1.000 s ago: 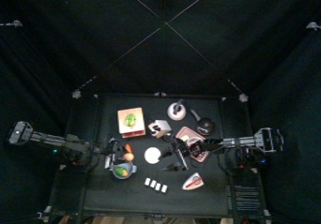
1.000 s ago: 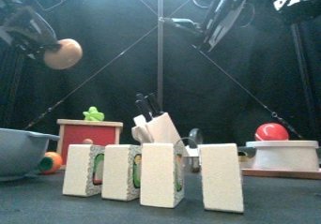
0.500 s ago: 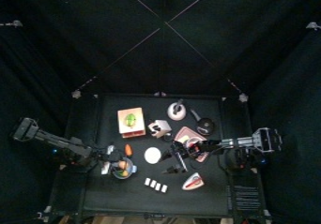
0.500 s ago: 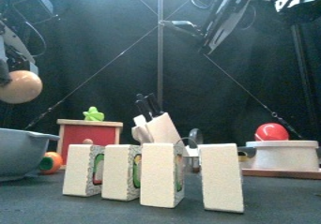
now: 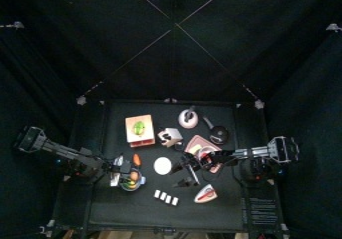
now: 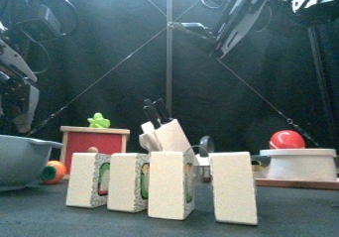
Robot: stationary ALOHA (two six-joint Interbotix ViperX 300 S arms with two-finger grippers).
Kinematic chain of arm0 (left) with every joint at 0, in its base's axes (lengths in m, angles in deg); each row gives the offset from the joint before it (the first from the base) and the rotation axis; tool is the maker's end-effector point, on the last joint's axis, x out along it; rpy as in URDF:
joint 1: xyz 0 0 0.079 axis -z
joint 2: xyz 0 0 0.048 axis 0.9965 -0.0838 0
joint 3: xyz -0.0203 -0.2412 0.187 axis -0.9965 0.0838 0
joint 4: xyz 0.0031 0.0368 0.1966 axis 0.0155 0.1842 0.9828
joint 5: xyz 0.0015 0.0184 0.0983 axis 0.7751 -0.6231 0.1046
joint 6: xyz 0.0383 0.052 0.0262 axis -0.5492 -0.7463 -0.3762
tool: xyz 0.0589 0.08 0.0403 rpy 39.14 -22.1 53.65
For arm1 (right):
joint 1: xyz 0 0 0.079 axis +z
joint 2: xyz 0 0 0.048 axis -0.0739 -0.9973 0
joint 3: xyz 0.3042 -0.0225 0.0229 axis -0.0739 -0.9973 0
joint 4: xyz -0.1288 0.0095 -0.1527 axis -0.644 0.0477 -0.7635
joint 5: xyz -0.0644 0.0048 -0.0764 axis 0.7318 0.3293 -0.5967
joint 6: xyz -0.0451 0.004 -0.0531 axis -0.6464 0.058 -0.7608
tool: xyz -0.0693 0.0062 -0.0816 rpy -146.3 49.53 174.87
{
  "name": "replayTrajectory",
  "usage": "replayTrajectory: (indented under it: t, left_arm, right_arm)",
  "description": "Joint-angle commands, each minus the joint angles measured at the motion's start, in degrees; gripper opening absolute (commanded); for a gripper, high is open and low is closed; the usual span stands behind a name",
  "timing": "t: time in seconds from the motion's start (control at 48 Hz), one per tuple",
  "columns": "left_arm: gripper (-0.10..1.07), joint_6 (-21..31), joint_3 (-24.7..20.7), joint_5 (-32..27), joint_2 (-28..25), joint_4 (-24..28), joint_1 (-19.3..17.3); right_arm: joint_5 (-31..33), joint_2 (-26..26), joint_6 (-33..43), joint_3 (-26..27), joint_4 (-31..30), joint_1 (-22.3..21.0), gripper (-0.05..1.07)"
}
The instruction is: Put egg in bowl
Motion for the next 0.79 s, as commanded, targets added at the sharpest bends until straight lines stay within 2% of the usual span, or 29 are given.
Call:
replayTrajectory:
  t: [0.0,0.167,0.562,0.771]
  left_arm:
    - [0.92,0.1,-0.7,0.4,-0.3,-0.1,-0.4]
    - [0.98,0.0,-1.3,0.4,-0.3,-0.1,-0.4]
    - [0.98,0.0,-2.3,0.4,-0.3,0.0,-0.7]
    - [0.98,-0.1,-2.5,2.8,0.7,0.0,-1.0]
  right_arm:
    - [-0.1,0.7,-0.1,0.4,0.1,0.1,0.98]
    - [0.6,0.7,-0.1,0.2,0.3,0.0,0.98]
    - [5.4,0.4,0.4,-0.2,1.3,0.1,0.98]
    - [10.0,-1.7,0.5,-0.2,5.4,0.0,0.98]
